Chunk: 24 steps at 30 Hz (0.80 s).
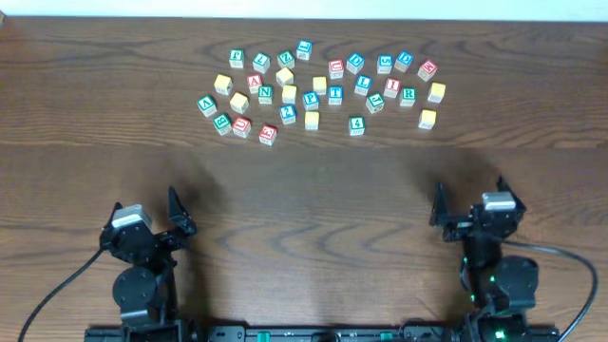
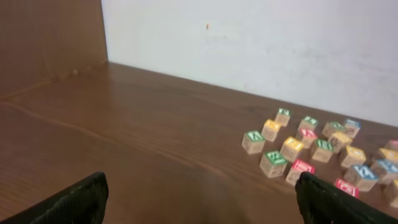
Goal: Spell out CORL
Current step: 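Raise both arms and move the grippers over the block pile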
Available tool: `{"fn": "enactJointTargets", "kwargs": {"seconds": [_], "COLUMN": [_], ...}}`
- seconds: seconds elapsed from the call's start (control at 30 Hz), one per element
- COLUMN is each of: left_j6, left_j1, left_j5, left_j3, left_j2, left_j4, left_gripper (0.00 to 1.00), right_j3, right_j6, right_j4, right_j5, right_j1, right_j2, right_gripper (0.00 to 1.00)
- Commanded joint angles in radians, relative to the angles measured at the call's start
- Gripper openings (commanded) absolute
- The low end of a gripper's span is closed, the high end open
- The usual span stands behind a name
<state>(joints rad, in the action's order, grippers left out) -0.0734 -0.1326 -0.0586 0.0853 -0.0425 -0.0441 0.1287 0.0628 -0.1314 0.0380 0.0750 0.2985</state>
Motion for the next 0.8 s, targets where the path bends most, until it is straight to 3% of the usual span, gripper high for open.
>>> {"fn": "enactJointTargets", "kwargs": {"seconds": [0.0,0.17,0.37,0.6,0.77], "left_j6": [0.022,0.037,0.036,0.036,0.019], "left_j1": [0.002,0.002,0.003,0.003,0.008], "left_j5": [-0.005,0.041,0.103,0.257,0.391], "left_j3": [0.133,0.314,0.596,1.046,1.292], "left_j2": [-0.099,-0.324,-0.601,-0.972,-1.148], "left_j4": [0.008,-0.006,-0.159,-0.524,-0.748], "left_gripper": [0.95,0.95,0.95,0.95,0.95], "right_j3": [0.135,0.331,0.625,1.025,1.233], "right_j6": [0.014,0.014,0.014,0.014,0.014], "right_j4": [-0.008,0.014,0.219,0.539,0.666], "right_j5": [0.009,-0.004,-0.057,-0.105,-0.153], "right_j1": [-0.004,-0.004,-0.004,-0.004,-0.004], "right_j2": [0.131,0.350,0.571,0.847,0.988], "right_gripper": [0.99,0.99,0.99,0.99,0.99]}}
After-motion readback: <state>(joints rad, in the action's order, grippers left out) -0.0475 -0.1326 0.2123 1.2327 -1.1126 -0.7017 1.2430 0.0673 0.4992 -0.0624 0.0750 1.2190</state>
